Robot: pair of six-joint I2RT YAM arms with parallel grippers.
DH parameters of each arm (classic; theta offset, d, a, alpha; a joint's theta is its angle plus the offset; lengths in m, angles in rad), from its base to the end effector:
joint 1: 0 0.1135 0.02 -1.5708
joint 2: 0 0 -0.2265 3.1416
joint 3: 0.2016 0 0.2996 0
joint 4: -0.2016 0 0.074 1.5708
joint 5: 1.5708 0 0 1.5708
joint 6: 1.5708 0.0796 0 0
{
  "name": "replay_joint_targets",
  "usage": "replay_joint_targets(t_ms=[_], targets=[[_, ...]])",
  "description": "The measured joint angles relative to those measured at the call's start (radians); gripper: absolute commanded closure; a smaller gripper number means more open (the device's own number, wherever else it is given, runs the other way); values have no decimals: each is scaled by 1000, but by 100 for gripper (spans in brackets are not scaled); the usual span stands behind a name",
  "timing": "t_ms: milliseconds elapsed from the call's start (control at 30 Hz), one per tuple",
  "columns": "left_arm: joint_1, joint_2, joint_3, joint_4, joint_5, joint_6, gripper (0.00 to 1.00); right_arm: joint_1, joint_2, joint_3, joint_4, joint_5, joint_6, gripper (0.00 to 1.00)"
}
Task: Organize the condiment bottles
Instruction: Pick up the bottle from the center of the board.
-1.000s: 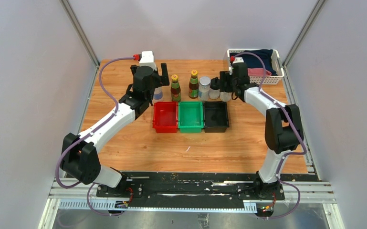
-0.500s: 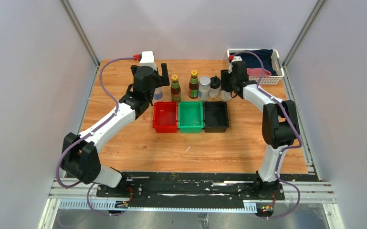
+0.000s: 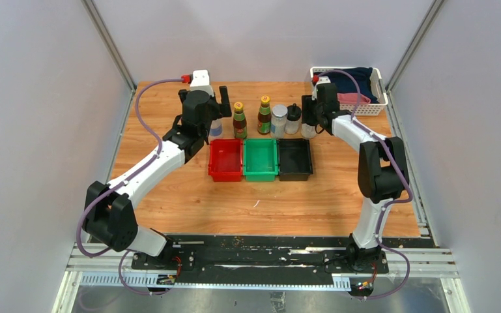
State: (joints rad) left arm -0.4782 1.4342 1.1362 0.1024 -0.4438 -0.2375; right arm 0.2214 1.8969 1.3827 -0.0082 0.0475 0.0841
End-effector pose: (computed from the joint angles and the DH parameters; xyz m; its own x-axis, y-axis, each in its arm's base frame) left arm 0.3979 -0.1678 0.2807 -0.1775 -0.1473 -0.9730 -0.0001 0.9887 -0.1497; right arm 0.4990 0.1085 0.1593 -0.5001 -0.0266 -0.8656 -0.1377 0.9893 0.0492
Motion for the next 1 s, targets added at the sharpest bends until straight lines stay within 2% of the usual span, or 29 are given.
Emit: replay_joint_targets(t_ms=[1000], targets=[[-35,-11,-50,0,-39,-66,0,0,-60,0,-67,-6,-5,100]])
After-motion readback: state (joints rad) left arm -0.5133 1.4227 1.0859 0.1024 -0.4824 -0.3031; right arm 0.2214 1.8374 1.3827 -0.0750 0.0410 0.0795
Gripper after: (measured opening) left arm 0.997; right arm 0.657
